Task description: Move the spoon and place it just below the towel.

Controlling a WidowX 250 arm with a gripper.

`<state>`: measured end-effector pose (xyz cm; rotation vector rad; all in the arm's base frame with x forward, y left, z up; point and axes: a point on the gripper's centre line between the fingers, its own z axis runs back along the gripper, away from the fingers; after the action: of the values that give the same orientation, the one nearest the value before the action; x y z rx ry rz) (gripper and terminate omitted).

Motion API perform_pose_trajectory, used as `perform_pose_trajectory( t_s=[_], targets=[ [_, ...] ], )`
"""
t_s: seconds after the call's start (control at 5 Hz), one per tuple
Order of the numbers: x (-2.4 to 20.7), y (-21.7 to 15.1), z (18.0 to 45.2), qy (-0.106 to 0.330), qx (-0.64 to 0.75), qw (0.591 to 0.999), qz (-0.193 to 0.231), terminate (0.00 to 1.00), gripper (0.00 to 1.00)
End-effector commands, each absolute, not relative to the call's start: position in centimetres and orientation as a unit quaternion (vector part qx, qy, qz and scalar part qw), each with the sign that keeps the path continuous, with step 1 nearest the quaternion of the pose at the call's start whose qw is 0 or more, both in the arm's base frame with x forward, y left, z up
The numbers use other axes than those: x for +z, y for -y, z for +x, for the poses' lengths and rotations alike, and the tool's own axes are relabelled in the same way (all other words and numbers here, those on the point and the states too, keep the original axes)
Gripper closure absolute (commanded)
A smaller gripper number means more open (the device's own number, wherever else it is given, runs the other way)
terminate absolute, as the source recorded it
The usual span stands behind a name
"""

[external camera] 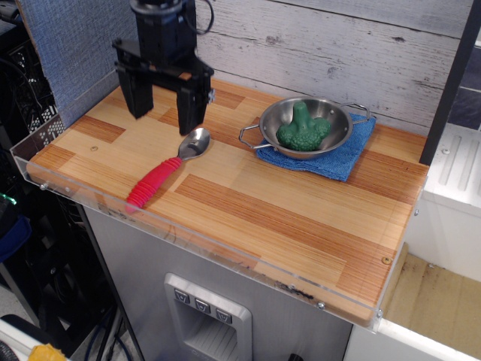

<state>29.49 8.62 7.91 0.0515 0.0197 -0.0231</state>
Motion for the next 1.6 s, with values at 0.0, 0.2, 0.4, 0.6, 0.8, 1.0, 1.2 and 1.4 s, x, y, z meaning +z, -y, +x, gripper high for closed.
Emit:
perform_pose_trajectory(
  t_s=[0.0,0.2,0.4,0.6,0.8,1.0,1.2,1.4],
  targets=[
    [5.0,-11.7,30.4,0.01,-0.027,0.998,0.054,0.0,0.0],
    [4.9,-12.5,30.1,0.023,-0.045,0.998,0.042,0.0,0.0],
    [4.7,-12.6,29.9,0.027,-0.054,0.998,0.036,0.0,0.0],
    [4.1,-12.6,29.8,0.022,-0.057,0.998,0.03,0.0,0.0],
    [3.8,-12.3,29.7,0.02,-0.057,0.998,0.018,0.0,0.0],
    [2.7,-11.8,29.5,0.007,-0.06,0.998,0.018,0.0,0.0],
    [1.3,-11.5,29.4,-0.007,-0.066,0.997,0.028,0.0,0.0],
    [0.4,-11.4,29.4,-0.015,-0.066,0.997,0.035,0.0,0.0]
  ],
)
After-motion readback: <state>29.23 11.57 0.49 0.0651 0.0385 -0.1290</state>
